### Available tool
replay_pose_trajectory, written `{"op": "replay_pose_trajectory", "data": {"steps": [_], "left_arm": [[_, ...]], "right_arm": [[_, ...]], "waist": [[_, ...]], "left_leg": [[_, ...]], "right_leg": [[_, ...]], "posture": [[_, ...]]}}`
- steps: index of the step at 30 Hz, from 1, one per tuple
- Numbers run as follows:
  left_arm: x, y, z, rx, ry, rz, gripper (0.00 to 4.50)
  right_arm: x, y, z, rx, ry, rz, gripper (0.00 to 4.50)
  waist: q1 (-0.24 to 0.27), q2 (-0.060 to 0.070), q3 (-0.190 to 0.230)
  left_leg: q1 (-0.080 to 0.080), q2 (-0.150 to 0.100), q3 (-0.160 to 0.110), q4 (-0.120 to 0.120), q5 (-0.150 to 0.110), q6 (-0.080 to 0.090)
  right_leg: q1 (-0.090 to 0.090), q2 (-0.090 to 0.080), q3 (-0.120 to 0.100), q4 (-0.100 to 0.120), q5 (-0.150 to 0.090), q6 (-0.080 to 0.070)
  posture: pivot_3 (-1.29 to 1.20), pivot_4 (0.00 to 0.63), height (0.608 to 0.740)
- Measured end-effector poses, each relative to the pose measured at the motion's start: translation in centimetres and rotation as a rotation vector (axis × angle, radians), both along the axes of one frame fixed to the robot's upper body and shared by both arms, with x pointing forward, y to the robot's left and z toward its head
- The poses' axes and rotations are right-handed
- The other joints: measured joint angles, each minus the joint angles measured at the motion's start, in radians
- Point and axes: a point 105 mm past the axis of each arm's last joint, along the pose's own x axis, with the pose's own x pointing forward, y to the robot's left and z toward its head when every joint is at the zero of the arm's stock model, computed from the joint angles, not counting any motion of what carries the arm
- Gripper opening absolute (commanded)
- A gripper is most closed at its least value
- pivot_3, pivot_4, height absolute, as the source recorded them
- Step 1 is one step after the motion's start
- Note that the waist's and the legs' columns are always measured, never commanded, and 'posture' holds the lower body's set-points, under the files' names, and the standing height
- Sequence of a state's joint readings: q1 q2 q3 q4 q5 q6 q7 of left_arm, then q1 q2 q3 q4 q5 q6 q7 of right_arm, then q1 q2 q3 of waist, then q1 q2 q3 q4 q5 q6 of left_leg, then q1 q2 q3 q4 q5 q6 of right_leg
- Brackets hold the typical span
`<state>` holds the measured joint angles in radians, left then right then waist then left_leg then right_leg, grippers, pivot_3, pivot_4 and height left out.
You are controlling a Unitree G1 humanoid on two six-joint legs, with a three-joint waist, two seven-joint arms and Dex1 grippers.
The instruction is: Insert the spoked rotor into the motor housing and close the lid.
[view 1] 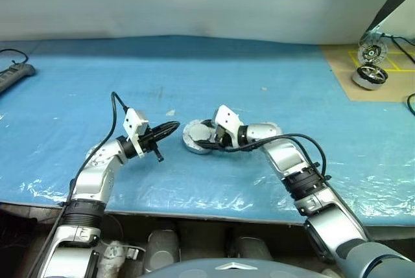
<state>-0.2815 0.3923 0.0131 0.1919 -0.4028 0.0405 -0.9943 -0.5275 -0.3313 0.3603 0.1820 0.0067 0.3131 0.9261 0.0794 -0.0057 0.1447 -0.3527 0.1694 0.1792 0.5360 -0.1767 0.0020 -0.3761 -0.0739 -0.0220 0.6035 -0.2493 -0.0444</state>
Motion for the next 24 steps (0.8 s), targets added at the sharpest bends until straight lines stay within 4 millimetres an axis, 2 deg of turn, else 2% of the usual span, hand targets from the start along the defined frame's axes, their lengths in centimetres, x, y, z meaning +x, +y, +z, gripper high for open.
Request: {"op": "replay_pose_trajectory", "data": {"steps": [6, 10, 14, 23, 24], "left_arm": [[-1.0, -1.9, -1.5, 0.118, -0.004, -0.123, 0.00], [-1.0, -1.9, -3.4, 0.189, 0.030, -0.124, 0.00], [-0.8, -2.9, -3.6, 0.194, 0.006, -0.132, 0.00], [-0.7, -3.1, -3.9, 0.255, -0.050, -0.151, 0.00], [-0.6, -3.1, -3.8, 0.260, -0.057, -0.152, 0.00]], "right_arm": [[-0.4, -0.5, 0.1, -0.017, 0.012, -0.001, 2.92], [-0.4, -0.5, 0.1, -0.012, 0.019, -0.018, 2.92], [-0.5, -0.5, 0.1, -0.008, 0.022, -0.030, 2.92], [-0.4, -0.6, 0.0, 0.003, 0.029, -0.047, 2.92], [-0.4, -0.7, 0.0, 0.005, 0.030, -0.050, 3.27]], "waist": [[0.001, 0.000, 0.000], [0.001, 0.000, 0.000], [0.002, 0.000, 0.000], [0.004, 0.000, 0.000], [0.006, 0.000, 0.000]], "left_leg": [[0.000, 0.000, 0.000, 0.000, -0.001, 0.000], [0.000, 0.000, 0.000, 0.000, -0.001, 0.000], [0.001, 0.000, 0.000, 0.000, -0.001, -0.001], [0.002, 0.000, -0.001, -0.001, -0.001, -0.001], [0.002, 0.000, -0.001, -0.001, -0.001, -0.001]], "right_leg": [[0.001, 0.000, 0.000, -0.001, -0.003, 0.001], [0.001, 0.000, 0.000, -0.001, -0.004, 0.004], [0.001, 0.000, 0.000, -0.001, -0.003, 0.002], [0.002, -0.001, 0.000, -0.001, -0.007, 0.008], [0.002, -0.001, 0.000, -0.001, -0.007, 0.009]], "posture": [[0.00, 0.150, 0.740], [0.00, 0.150, 0.740], [0.00, 0.150, 0.740], [0.00, 0.150, 0.740], [0.00, 0.150, 0.740]]}}
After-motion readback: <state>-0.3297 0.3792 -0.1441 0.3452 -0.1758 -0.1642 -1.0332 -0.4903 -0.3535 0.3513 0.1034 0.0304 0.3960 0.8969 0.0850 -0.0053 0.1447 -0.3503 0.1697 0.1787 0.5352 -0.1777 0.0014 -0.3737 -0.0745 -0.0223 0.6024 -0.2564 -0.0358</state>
